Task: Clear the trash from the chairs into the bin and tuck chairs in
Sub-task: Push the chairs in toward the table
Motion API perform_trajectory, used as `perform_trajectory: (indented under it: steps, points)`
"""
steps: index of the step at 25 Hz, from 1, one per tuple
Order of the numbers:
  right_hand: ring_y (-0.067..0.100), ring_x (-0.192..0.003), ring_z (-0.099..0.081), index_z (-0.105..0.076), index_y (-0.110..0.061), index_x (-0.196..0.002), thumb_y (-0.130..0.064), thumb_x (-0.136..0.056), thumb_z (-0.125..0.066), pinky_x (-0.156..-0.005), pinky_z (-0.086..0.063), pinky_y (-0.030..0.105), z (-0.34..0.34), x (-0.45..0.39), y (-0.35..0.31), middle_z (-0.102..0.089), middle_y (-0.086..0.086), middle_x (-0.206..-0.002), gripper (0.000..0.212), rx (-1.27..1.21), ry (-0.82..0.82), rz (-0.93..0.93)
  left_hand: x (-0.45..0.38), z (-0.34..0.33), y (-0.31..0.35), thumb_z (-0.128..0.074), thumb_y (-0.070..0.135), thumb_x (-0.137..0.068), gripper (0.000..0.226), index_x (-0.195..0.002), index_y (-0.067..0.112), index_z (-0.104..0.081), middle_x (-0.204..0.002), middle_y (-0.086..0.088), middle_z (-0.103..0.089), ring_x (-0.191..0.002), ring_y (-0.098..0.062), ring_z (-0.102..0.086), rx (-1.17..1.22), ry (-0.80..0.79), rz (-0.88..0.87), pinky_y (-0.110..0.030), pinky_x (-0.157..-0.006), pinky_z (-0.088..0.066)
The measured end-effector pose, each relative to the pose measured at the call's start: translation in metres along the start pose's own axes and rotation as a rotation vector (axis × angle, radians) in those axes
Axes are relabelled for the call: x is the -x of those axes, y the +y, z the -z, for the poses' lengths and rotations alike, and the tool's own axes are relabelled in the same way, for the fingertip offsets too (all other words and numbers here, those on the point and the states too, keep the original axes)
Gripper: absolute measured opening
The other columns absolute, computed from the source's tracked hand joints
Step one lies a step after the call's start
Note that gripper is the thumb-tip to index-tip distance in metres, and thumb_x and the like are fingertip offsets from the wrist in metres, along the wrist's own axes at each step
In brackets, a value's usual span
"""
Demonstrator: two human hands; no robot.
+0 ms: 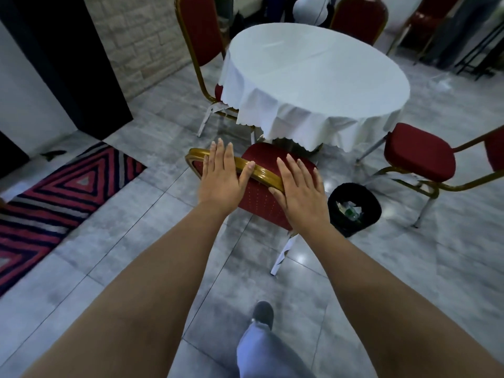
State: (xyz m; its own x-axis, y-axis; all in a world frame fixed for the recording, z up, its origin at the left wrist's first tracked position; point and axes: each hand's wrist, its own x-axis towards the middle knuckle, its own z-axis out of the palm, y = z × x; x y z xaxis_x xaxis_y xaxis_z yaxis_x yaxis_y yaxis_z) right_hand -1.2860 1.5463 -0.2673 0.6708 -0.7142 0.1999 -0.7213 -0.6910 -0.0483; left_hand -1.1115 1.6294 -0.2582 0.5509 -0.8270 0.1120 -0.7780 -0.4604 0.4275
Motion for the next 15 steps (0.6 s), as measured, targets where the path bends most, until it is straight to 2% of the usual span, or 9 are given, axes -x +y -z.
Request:
perform_trajectory:
  steps: [5,15]
  points:
    - [0.019,-0.153,-0.004,-0.003,-0.032,-0.157,-0.064,-0.098,-0.014,-0.123,-0.004,0.047,-0.006,-0.064,0.029,-0.007,-0.002,-0.166,0.069,-0.038,-0.079,-0.066,-0.071,-0.014,0.016,-0.016,0.062,-0.097,0.08,-0.155,0.009,-0.003,-0.163,-0.013,0.007,-0.15,-0.022,0.013,0.012,-0.016,-0.003,-0.04,-0.122,0.003]
    - [0.024,-0.153,0.0,-0.002,-0.029,-0.156,-0.066,-0.096,-0.017,-0.122,-0.002,0.05,-0.009,-0.16,0.071,0.0,0.004,-0.166,0.073,-0.066,-0.25,-0.198,-0.173,-0.032,0.045,-0.017,0.058,-0.098,0.078,-0.155,0.006,-0.004,-0.162,-0.016,0.007,-0.15,-0.026,0.011,-0.003,-0.063,0.014,-0.041,-0.122,0.001]
